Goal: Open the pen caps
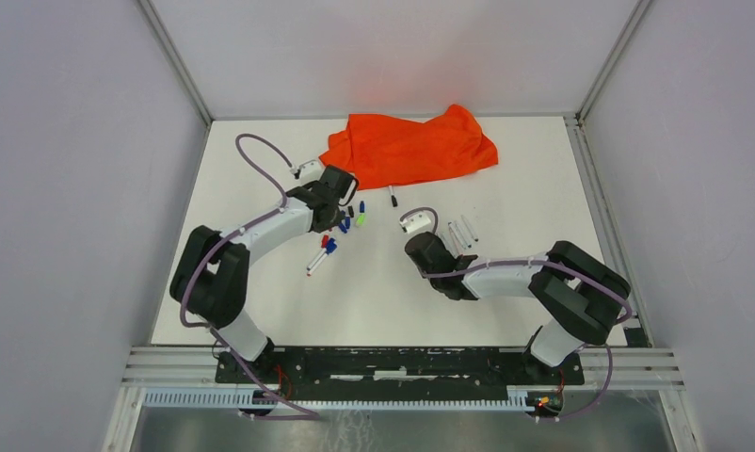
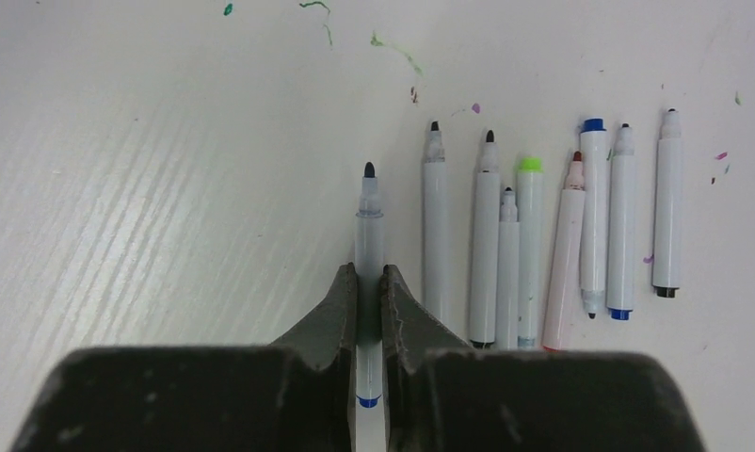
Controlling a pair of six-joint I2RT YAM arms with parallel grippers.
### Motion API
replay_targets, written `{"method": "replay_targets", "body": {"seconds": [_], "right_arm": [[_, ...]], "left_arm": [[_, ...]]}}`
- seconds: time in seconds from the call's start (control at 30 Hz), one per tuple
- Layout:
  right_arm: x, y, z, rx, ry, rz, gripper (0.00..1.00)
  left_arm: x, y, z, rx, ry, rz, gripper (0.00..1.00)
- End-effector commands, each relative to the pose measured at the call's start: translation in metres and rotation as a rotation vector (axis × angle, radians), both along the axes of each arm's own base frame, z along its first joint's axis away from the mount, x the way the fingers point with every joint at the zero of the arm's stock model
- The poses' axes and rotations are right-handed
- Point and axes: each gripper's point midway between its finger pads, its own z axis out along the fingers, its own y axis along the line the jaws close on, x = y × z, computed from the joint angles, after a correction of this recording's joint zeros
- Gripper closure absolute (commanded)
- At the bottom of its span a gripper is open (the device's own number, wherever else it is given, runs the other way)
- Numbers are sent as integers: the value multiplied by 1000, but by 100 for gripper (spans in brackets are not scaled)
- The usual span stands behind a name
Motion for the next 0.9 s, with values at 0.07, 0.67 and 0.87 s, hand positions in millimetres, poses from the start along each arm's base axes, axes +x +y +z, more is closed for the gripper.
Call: {"method": "replay_targets", "body": {"seconds": [0.07,0.67,0.87], "right_arm": [[7,-4,4,-9,7,12,84],[3,-5,13,18,-8,62,64],[-1,-2,28,80,-47,92,63]], "left_arm": [[17,8,-8,89,40,-38,87],[39,10,-20,44,49,-57,58],[32,10,2,-1,4,-48,56]]}}
